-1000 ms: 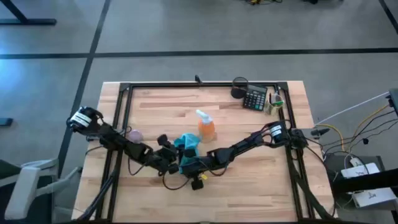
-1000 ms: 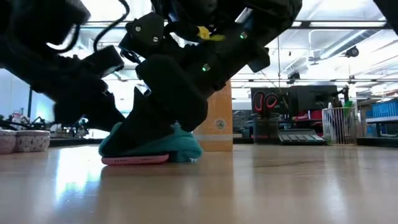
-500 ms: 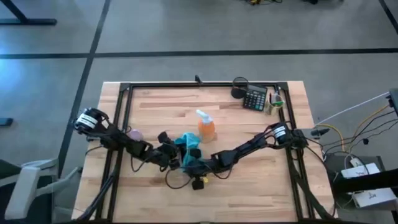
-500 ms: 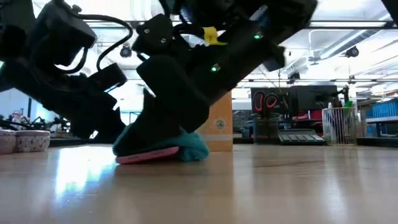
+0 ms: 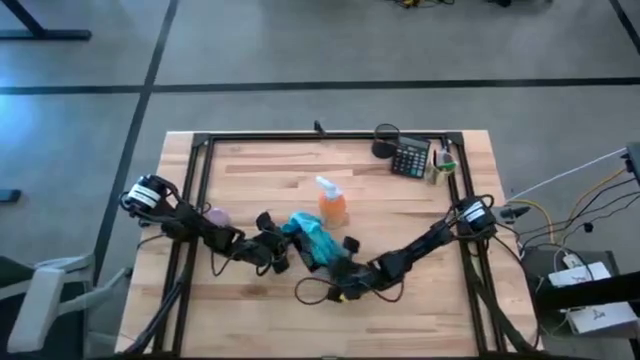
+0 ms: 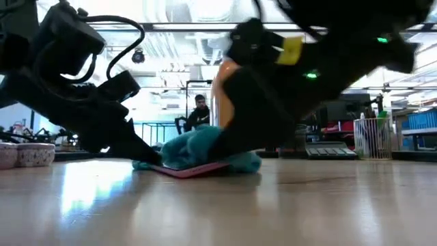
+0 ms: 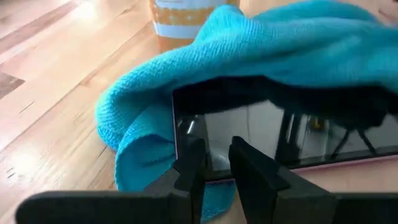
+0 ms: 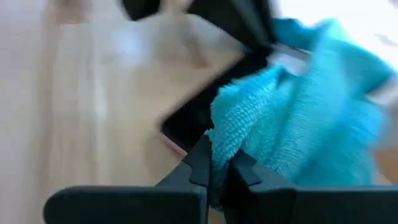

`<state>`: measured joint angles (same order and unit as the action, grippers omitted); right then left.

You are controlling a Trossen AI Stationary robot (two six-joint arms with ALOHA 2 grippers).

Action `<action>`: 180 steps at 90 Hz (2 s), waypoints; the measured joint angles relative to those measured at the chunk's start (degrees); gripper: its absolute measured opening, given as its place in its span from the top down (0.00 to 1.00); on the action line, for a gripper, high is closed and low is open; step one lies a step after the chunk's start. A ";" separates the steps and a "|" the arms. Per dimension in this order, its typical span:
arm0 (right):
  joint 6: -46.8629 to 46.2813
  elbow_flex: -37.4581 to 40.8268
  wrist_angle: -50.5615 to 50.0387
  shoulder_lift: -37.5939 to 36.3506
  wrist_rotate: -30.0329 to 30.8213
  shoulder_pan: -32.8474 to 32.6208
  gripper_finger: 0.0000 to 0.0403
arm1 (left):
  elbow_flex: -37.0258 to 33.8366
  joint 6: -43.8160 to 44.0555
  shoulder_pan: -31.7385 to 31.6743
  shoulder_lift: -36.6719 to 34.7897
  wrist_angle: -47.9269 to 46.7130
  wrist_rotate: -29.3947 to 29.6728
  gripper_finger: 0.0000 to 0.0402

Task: Apply microfiber cloth
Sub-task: Wipe the cellphone with the microfiber cloth

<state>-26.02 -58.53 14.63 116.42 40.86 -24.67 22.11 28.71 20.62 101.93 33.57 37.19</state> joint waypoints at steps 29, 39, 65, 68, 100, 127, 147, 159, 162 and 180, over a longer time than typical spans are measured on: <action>7.72 1.29 14.39 -0.72 -2.01 0.16 1.00 | -0.31 -1.24 0.00 -0.06 1.37 -0.43 0.84; 12.38 -1.24 13.15 -0.68 -2.71 0.32 1.00 | -0.31 -1.22 0.00 -0.13 1.37 -0.54 0.84; 8.06 -3.43 16.94 6.83 -14.60 4.64 1.00 | -0.31 -1.35 0.02 -0.59 1.22 -0.87 0.84; 7.74 -3.95 18.98 7.70 -17.94 5.21 1.00 | -0.31 -1.35 0.02 -0.57 1.10 -0.87 0.84; 7.68 -4.36 17.98 8.13 -34.80 5.24 1.00 | -0.28 -1.22 0.04 -0.68 0.36 -0.76 0.84; 10.61 -2.91 18.43 5.22 -31.05 5.78 1.00 | -0.35 -1.78 0.11 -0.68 0.45 -0.80 0.84; 10.34 -3.18 20.94 7.34 -30.10 8.73 1.00 | -0.37 -1.77 0.17 -0.68 0.90 -0.81 0.84; 10.88 -3.31 22.95 9.08 -30.95 10.79 1.00 | -0.44 -1.77 0.20 -0.65 1.35 -0.82 0.84; 10.96 -3.31 23.06 9.29 -30.12 11.34 1.00 | -0.44 -1.77 0.20 -0.65 1.35 -0.83 0.85; 12.53 -3.17 24.93 9.51 -20.97 15.63 1.00 | -0.44 -1.72 0.28 -0.65 1.37 -0.87 0.84</action>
<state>-13.50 -61.70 39.56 125.93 19.89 -9.03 21.67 26.99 20.91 101.27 34.94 36.32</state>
